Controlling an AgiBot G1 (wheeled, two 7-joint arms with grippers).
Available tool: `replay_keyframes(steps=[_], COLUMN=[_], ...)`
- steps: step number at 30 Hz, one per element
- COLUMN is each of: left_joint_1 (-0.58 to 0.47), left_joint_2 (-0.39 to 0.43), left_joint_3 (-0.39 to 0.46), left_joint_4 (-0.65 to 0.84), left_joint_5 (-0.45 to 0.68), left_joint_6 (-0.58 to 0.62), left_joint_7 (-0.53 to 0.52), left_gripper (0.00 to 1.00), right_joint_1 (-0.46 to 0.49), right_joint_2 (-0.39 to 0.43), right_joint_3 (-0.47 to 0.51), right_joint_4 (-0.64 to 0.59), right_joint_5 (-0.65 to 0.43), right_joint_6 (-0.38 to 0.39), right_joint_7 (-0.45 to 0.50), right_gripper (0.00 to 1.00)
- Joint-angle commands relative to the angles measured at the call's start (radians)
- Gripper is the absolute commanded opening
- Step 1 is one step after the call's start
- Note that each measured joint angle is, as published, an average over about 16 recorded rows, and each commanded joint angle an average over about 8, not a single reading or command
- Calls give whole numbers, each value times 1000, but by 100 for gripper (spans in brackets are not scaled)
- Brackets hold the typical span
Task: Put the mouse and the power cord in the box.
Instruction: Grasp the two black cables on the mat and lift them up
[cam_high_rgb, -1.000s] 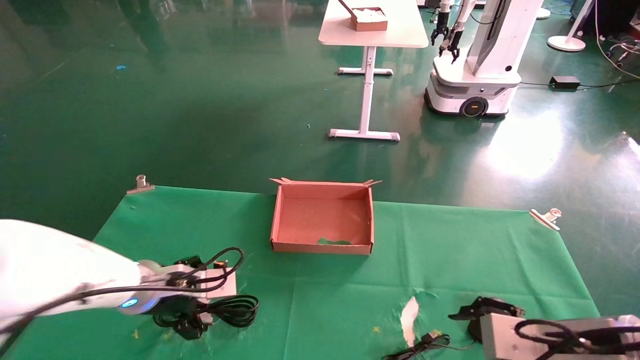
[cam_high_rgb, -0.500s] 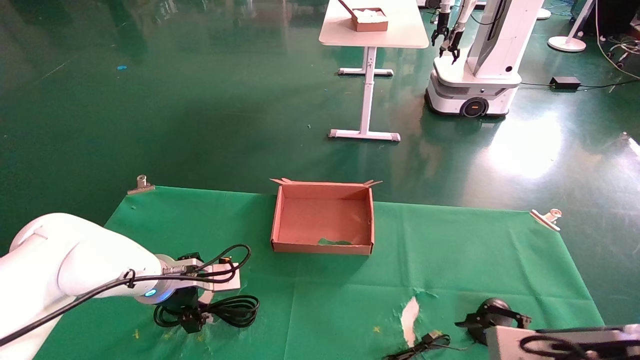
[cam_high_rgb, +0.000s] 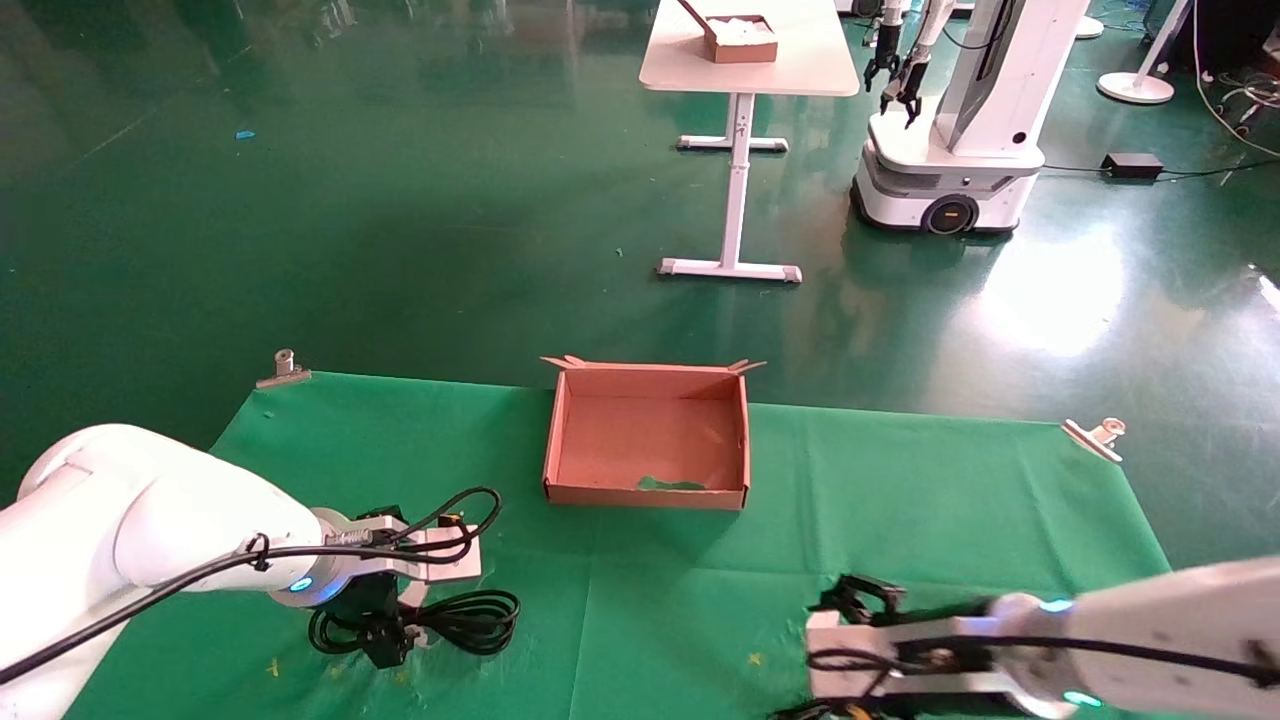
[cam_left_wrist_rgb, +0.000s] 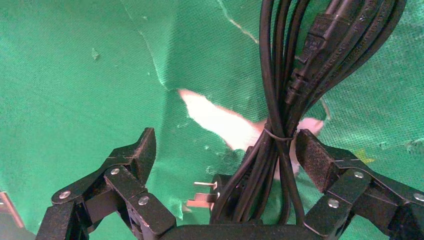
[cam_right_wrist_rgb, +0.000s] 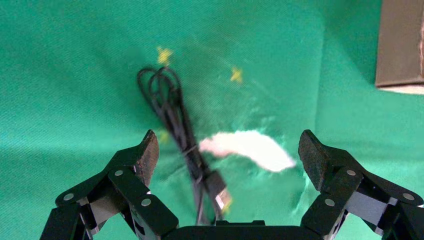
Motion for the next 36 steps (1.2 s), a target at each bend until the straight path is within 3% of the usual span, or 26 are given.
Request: replay_keyframes(steps=[1, 7, 10, 15, 17, 19, 36], left_joint_1=[0, -1, -1, -1, -1, -1, -1], left_joint_2=[0, 1, 1, 1, 2, 2, 1], left_joint_3=[0, 0, 0, 0, 0, 0, 0], left_joint_4=[2, 3, 4, 5, 5, 6, 5], left_joint_5=[0, -1, -1, 0, 0, 0, -3], left_joint_6=[0, -1, -1, -2, -2, -2, -2], left_joint_7=[1, 2, 2, 2, 2, 2, 3], left_gripper=[100, 100, 95, 37, 13, 1, 0], right_joint_1=[13, 27, 30, 33, 33, 34, 32], right_joint_2=[-41, -82, -91, -102, -105, -107, -101], right_joint_3=[-20, -46, -51, -51, -50, -49, -49], right_joint_4=[-23, -81, -104, -129, -135, -139, -128], right_joint_5=[-37, -83, -97, -106, -105, -104, -101], right_joint_6=[3, 1, 6, 13, 14, 14, 14], right_joint_7=[9, 16, 21, 31, 33, 34, 30], right_gripper=[100, 98, 63, 2, 0, 0, 0])
